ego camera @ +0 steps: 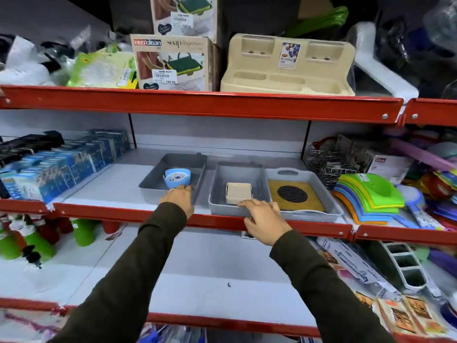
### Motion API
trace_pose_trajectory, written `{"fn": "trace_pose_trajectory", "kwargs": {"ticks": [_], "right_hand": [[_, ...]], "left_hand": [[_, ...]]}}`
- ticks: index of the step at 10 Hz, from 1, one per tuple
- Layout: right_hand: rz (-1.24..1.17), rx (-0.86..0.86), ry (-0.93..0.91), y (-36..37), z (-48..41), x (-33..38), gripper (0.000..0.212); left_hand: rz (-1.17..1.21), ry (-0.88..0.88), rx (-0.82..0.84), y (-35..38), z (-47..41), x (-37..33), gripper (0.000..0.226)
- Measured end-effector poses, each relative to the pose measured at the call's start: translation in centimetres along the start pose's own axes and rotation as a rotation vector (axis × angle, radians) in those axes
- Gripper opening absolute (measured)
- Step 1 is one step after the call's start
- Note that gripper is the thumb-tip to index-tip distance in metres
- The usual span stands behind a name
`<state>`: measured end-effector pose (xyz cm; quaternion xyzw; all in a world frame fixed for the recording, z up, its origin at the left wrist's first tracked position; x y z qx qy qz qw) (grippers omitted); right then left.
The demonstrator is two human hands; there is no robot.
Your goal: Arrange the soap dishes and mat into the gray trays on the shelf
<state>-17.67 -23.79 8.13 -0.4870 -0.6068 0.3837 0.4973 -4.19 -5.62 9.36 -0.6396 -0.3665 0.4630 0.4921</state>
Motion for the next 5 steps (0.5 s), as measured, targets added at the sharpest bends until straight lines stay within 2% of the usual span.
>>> {"fn": "trace_pose_trajectory", "kwargs": {"ticks": [2,4,5], "right_hand": [[0.030,0.016,0.035,-0.3,0.3,0.7,0.047],[0.078,0.030,0.018,-1.5,1.0,1.7,0.051],[0.158,-0.267,-0.056,-5.3,1.2,2.8,0.052]], "left_hand": [[0.106,0.101,0.053,0.5,3.8,-1.7,0.058],[0.111,0.130,0.136,-0.2,5.0,-1.3,0.062],[0.092,0.230,-0.037,-2.9,5.6,-2.0,0.060]]}}
Point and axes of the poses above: each hand's wrist, its own z-axis away from the middle knuckle, its own y-axis out of the palm, x = y × z, the point moved 5 cm from there along -z, towards the middle knuckle, and after that the axes turned 7 degrees about -y, right-handed, at the moved point
